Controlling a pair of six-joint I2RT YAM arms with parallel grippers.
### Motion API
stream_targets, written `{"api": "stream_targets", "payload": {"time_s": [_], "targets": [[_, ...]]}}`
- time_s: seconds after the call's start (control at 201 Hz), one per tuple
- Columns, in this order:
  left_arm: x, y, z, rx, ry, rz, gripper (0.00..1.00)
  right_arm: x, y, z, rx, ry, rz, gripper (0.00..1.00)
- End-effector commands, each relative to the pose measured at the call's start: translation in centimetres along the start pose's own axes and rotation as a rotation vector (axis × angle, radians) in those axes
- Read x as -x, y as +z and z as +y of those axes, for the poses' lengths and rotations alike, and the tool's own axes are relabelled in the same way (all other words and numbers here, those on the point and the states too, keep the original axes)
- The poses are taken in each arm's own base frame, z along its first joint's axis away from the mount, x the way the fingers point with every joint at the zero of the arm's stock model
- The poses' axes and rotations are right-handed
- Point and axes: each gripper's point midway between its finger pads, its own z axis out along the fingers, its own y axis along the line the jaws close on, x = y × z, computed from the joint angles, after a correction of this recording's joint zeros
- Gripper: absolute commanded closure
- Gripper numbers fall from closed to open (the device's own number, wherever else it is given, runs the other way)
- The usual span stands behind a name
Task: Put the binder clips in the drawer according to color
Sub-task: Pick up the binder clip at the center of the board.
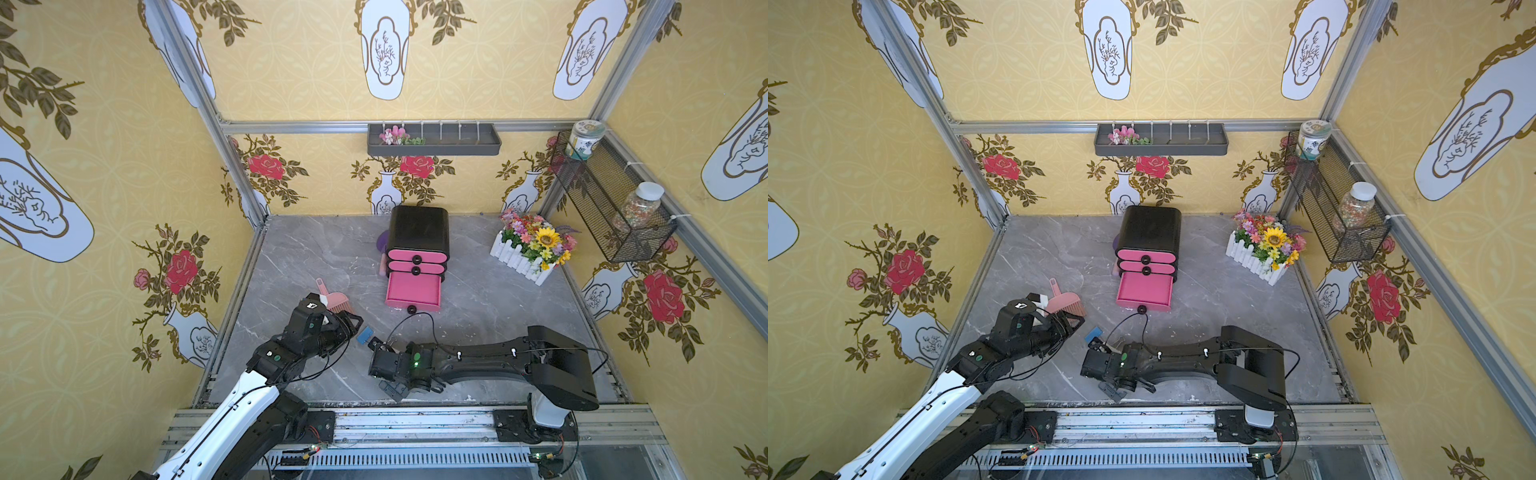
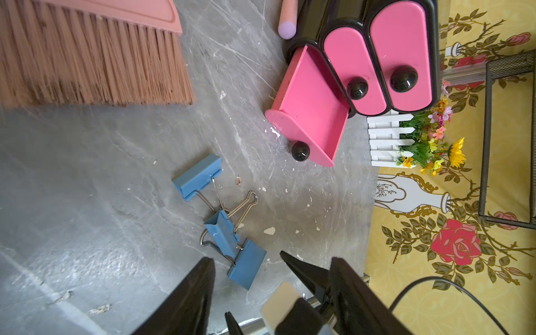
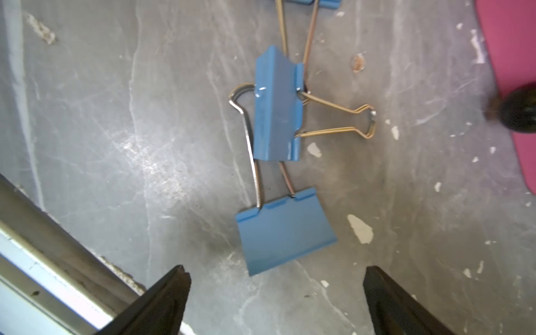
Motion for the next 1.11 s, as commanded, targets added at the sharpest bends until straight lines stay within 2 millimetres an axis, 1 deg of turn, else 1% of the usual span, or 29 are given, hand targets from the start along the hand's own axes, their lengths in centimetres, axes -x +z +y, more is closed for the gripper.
{"api": "stream_targets", "payload": {"time_s": [0.0, 0.1, 0.319, 0.543, 0.652, 0.931, 1.04, 1.1], "targets": [[0.0, 0.2, -0.3, -0.020, -0.001, 0.004, 0.31, -0.4, 0.2, -1.1, 0.017, 0.002, 0.016, 0.03], [-0.1, 0.4, -0.3, -0.023, -0.009, 0.011, 0.31, -0.1, 0.4, -0.4, 0.092, -0.010, 0.009, 0.00], [-0.1, 0.4, -0.1, -0.025, -0.026, 0.007, 0.31, 0.0, 1.3, 0.3, 0.152, -0.038, 0.022, 0.05], [-0.2, 0.7, 0.1, -0.024, -0.040, 0.009, 0.31, 1.0, 2.0, -0.6, 0.158, -0.006, 0.005, 0.08], [-0.3, 0.8, 0.2, -0.024, -0.042, 0.011, 0.31, 1.2, 2.4, -0.5, 0.171, -0.008, 0.013, 0.12], [-0.3, 0.9, 0.3, -0.020, -0.043, 0.013, 0.31, 1.1, 3.2, -0.1, 0.190, -0.010, 0.031, 0.22], [-0.3, 1.0, 0.3, -0.020, -0.044, 0.012, 0.31, 1.1, 3.3, -0.2, 0.177, -0.005, 0.037, 0.31], [-0.3, 1.0, 0.3, -0.022, -0.043, 0.012, 0.31, 1.1, 3.1, -0.4, 0.171, -0.001, 0.037, 0.37]]}}
